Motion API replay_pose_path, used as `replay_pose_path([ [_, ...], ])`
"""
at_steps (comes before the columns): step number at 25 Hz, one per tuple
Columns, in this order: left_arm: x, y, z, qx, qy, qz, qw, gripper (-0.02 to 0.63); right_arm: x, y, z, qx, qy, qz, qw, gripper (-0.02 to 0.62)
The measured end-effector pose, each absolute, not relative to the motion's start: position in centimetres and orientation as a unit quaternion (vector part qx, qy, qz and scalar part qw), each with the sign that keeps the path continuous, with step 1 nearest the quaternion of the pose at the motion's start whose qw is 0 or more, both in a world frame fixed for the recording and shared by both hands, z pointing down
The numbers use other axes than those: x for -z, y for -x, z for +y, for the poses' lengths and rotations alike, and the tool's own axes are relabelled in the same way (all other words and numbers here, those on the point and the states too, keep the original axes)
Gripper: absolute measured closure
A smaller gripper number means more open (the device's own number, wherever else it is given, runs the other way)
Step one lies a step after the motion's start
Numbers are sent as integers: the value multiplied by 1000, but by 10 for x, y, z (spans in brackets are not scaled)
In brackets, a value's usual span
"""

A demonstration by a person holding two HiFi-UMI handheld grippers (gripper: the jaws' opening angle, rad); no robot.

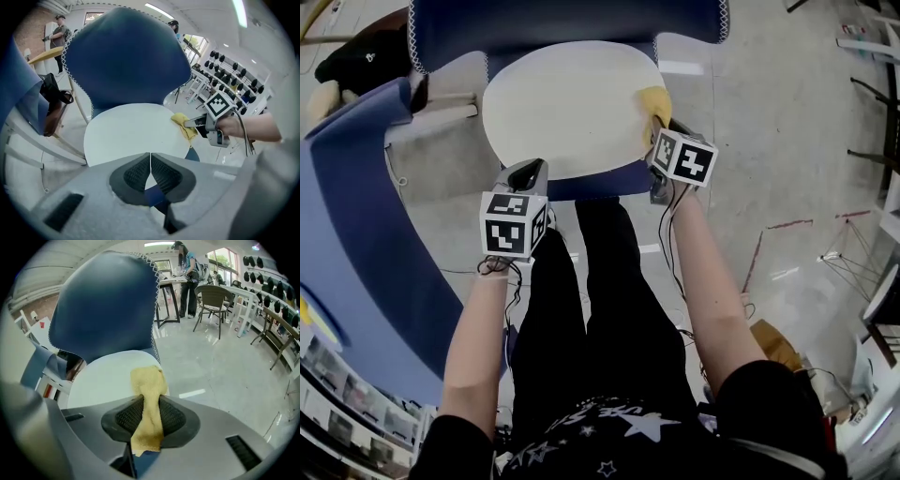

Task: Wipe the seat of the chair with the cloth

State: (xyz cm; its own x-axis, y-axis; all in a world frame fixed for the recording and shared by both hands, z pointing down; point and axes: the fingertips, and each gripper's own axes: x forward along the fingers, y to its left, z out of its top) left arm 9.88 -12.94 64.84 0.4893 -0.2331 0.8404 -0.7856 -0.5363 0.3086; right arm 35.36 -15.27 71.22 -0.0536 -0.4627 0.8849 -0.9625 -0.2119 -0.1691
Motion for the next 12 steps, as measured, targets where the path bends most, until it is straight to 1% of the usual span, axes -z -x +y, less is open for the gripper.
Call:
replay_pose_path([
  [5,-644,-75,-129,-380,-775,-351,364,584,-699,-306,-155,-459,-600,-595,276,495],
  [12,-641,-16,-120,-358,-750,-406,381,584,-696,-189,-151,-457,-515,-664,292,495],
])
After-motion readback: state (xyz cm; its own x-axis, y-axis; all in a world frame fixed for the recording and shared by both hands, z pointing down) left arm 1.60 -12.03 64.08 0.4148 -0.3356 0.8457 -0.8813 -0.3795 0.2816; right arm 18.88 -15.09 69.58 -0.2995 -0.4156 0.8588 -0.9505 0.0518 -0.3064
